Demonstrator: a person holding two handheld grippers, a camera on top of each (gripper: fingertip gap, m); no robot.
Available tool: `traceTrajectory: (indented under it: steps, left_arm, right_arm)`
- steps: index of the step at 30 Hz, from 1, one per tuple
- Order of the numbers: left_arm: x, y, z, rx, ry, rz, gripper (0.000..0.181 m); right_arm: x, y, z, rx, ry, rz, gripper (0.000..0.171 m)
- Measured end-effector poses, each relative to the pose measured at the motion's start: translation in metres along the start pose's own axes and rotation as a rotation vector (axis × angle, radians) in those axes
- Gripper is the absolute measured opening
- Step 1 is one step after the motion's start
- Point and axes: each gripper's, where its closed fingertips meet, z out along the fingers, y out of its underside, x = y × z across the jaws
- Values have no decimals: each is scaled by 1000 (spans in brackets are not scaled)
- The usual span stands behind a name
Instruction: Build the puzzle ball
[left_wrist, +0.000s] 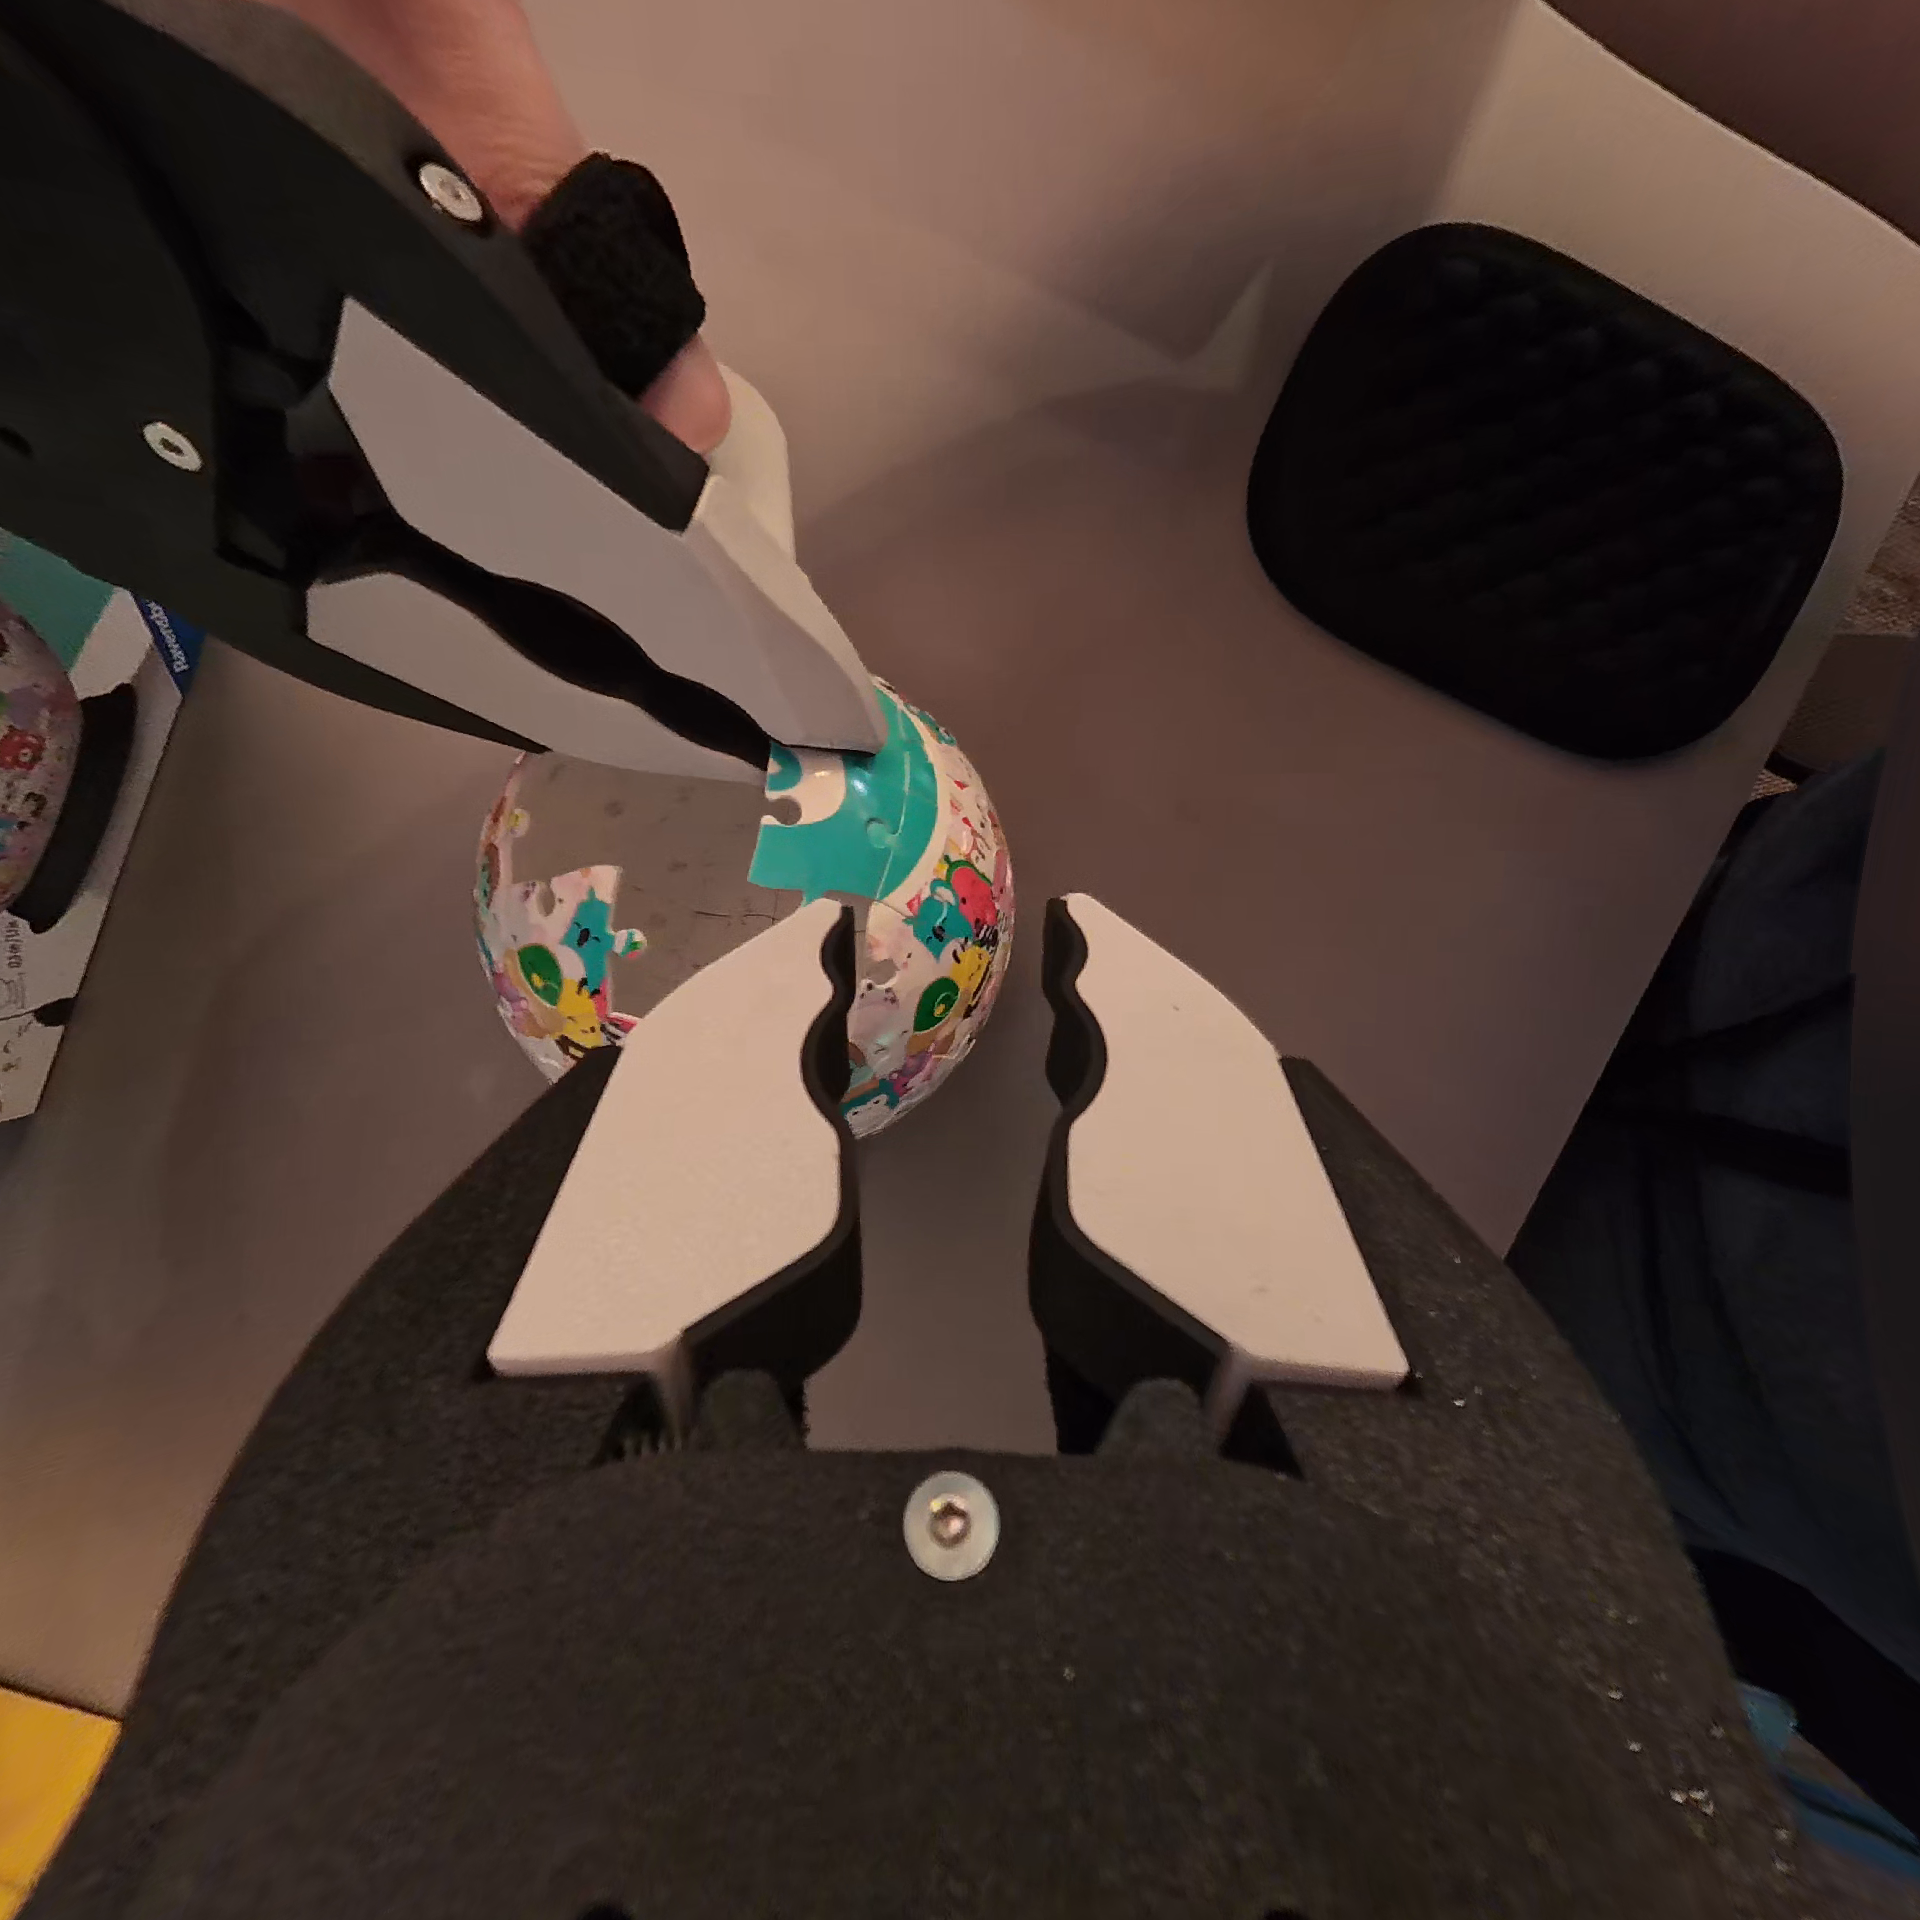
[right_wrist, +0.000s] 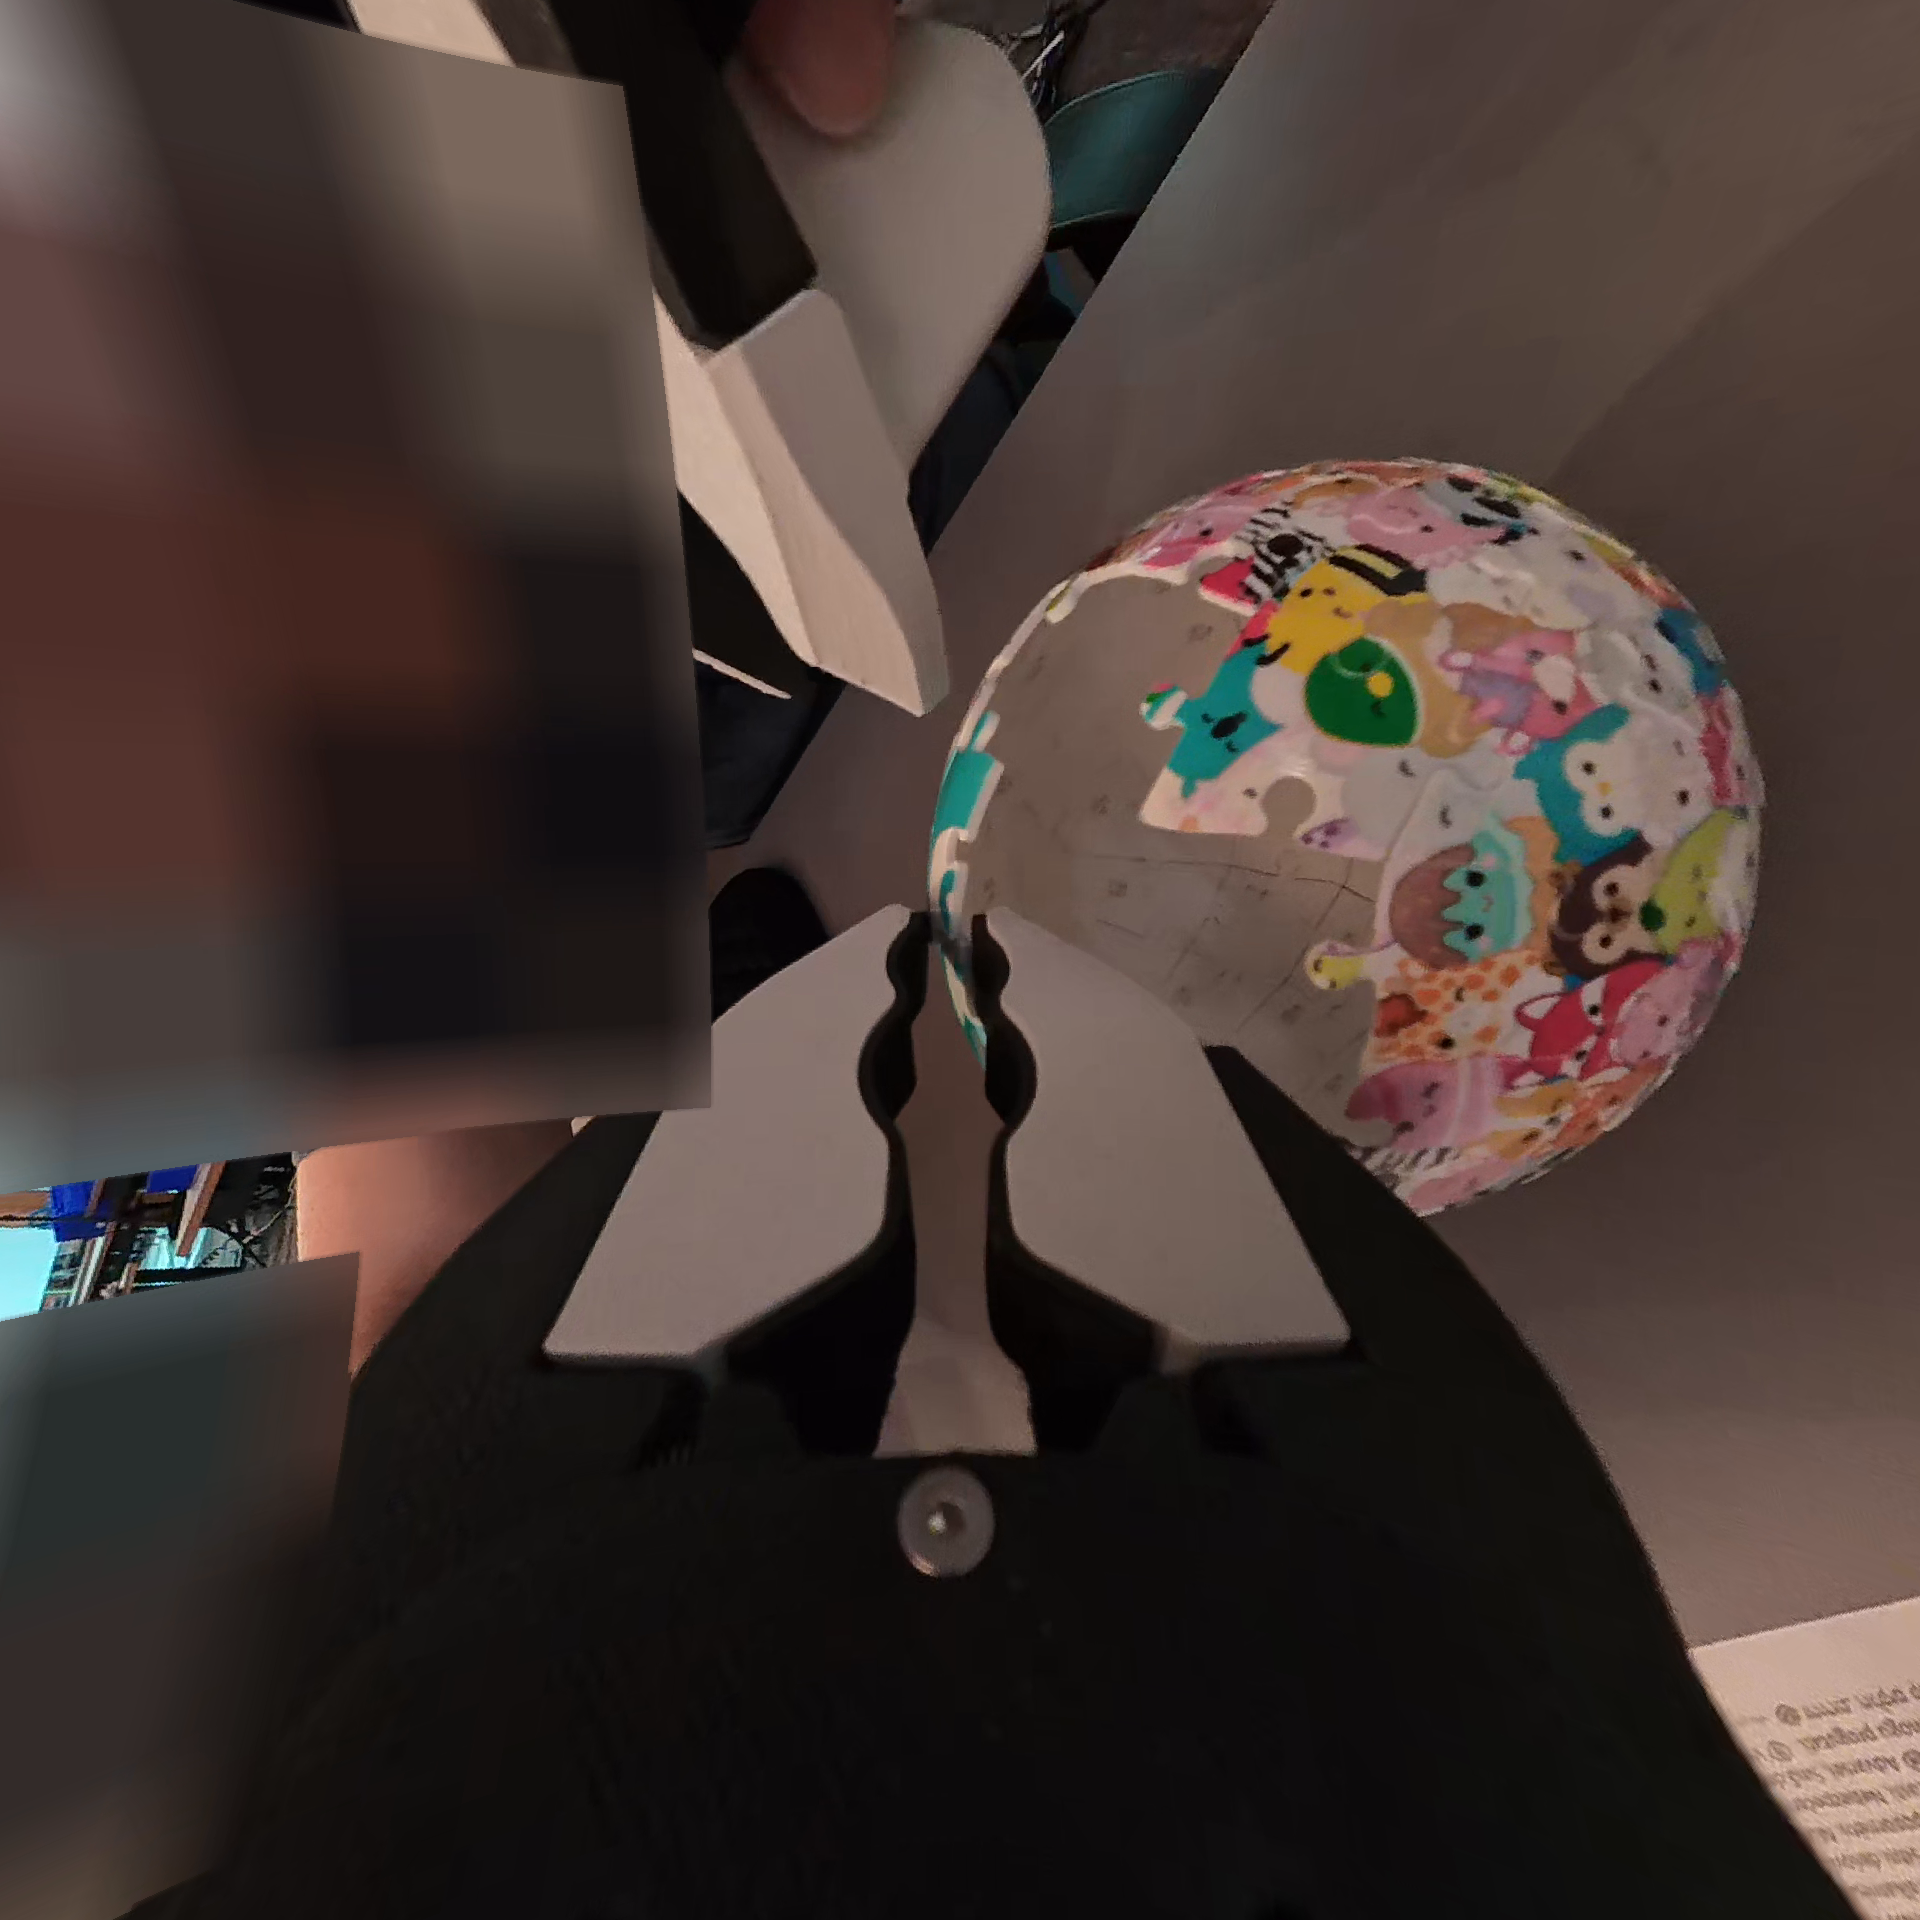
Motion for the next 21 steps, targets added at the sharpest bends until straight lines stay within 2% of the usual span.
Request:
traceTrajectory:
  steps: [8,10,16,21]
  left_arm:
    - [5,-3,-2,1,-1,9,34]
    - [5,-4,-2,3,-3,8,34]
    - [6,-5,-2,13,-8,8,34]
    - [1,-8,-8,25,-44,39,34]
  right_arm:
    - [0,0,2,-6,52,-13,10]
    - [-1,1,2,-17,77,-24,16]
    - [1,-2,-5,5,240,-98,23]
    - [0,-6,-25,78,458,-160,29]
